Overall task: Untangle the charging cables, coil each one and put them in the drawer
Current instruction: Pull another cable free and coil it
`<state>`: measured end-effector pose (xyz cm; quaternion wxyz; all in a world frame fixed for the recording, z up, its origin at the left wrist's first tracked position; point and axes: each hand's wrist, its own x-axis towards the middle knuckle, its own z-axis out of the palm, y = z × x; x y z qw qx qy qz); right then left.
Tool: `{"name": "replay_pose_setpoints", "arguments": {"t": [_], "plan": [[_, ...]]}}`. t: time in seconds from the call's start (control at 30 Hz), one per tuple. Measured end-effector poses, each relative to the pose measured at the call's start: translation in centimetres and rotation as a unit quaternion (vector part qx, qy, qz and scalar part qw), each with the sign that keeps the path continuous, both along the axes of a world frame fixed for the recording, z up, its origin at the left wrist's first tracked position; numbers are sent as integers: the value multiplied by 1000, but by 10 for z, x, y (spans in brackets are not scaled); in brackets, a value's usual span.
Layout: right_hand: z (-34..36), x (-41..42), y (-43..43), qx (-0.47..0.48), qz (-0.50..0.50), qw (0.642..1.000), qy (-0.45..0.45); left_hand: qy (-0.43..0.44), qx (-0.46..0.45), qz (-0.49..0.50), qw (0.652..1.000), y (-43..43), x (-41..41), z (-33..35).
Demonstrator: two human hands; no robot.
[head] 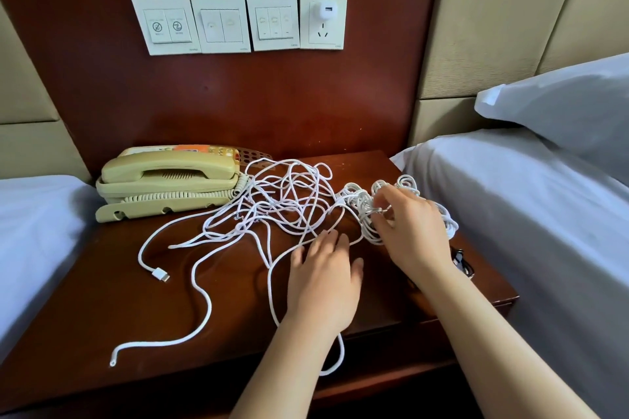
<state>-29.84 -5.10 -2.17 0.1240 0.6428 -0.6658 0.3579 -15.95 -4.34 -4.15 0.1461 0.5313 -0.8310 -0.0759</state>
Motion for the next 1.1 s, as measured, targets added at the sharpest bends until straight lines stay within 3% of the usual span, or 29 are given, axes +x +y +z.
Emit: {"name": "replay_pose_setpoints", "arguments": {"t": [0.1,0.23,0.57,0.9,1.1], "plan": [[-1,3,-6,24,-38,997,68,-7,-21,17,1000,-4,11,-1],[-1,6,-9,77,-61,991,94,-1,-26,31,999,-7,28,-1],[3,2,-1,88,-67,992,57,46,-30,-2,998,-14,63,7],[5,55,30,51,104,992,50,94,-71,-1,993,15,83,22],[7,97,43,112,219,969,-18,112,-83,179,974,7,135,25]]}}
